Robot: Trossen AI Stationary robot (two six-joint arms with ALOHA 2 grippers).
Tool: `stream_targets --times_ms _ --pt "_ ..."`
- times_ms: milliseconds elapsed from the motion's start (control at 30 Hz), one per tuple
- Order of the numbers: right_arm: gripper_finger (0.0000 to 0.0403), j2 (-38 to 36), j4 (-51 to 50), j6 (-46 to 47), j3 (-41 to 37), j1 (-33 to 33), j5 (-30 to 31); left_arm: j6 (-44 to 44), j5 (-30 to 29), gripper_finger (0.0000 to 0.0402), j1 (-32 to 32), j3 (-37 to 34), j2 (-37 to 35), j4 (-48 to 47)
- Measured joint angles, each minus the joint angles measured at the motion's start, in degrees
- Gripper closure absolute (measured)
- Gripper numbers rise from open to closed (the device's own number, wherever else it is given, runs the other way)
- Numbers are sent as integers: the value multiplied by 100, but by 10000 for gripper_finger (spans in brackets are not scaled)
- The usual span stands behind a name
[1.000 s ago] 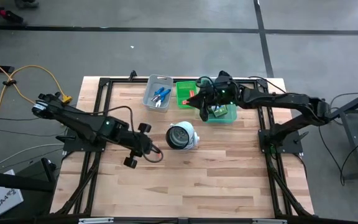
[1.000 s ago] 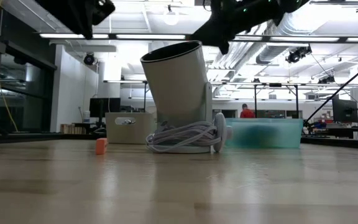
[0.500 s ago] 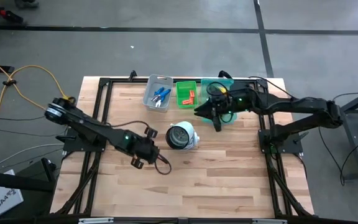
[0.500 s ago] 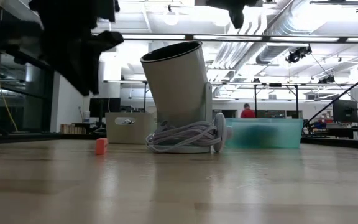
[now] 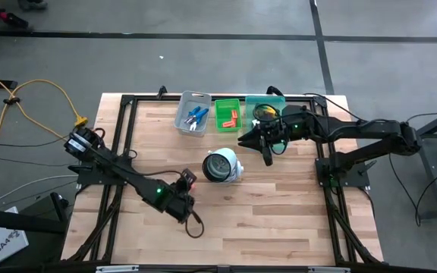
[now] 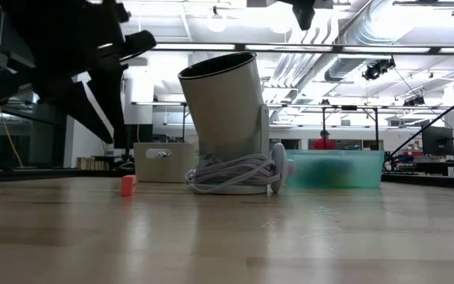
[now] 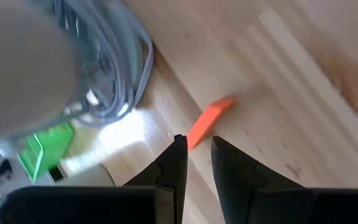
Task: Pick & Place School Supplies
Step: Put the orange eraser into the green bin
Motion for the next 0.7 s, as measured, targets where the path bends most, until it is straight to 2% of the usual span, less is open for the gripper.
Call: stream_targets --times_ms 167,400,533,700 --pt "339 0 0 44 0 0 -14 417 41 335 10 2 0 31" --pt "339 0 -57 37 0 0 -233 334 223 335 -94 2 -2 226" --pt "339 0 -108 30 0 0 -396 629 380 335 -123 8 -2 386" --pt "339 2 -326 -17 0 61 -474 259 425 335 -110 9 -4 619"
